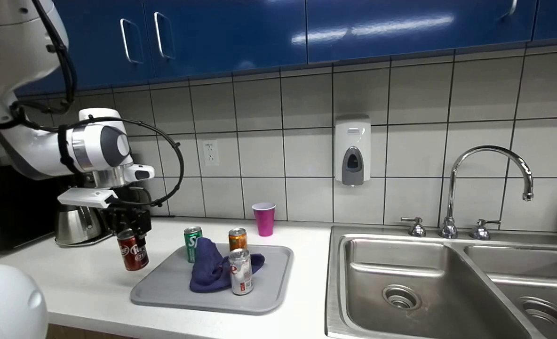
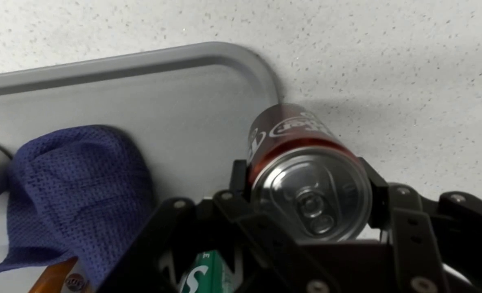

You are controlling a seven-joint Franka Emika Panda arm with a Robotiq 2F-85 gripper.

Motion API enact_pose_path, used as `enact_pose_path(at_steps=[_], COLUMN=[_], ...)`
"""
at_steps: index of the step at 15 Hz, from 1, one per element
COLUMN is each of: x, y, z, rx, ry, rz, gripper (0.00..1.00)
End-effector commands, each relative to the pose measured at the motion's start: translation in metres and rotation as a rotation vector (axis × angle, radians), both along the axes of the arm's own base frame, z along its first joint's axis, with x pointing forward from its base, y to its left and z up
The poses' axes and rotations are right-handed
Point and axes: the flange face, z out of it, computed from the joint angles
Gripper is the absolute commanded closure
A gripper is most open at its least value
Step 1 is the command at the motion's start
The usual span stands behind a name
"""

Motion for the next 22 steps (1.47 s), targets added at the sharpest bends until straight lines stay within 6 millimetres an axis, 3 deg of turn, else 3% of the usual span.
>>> enact_pose_path(at_steps=[1, 10, 22], x=[-0.01, -0.013, -0.008], y=[0.026, 0.062, 0.076], z=[0.01, -0.007, -0.042], rx=[0.012, -0.011, -0.037], ry=[-0.023, -0.037, -0.029], rz=[-0.014, -0.014, -0.024], gripper=[0.62, 0.62, 0.62])
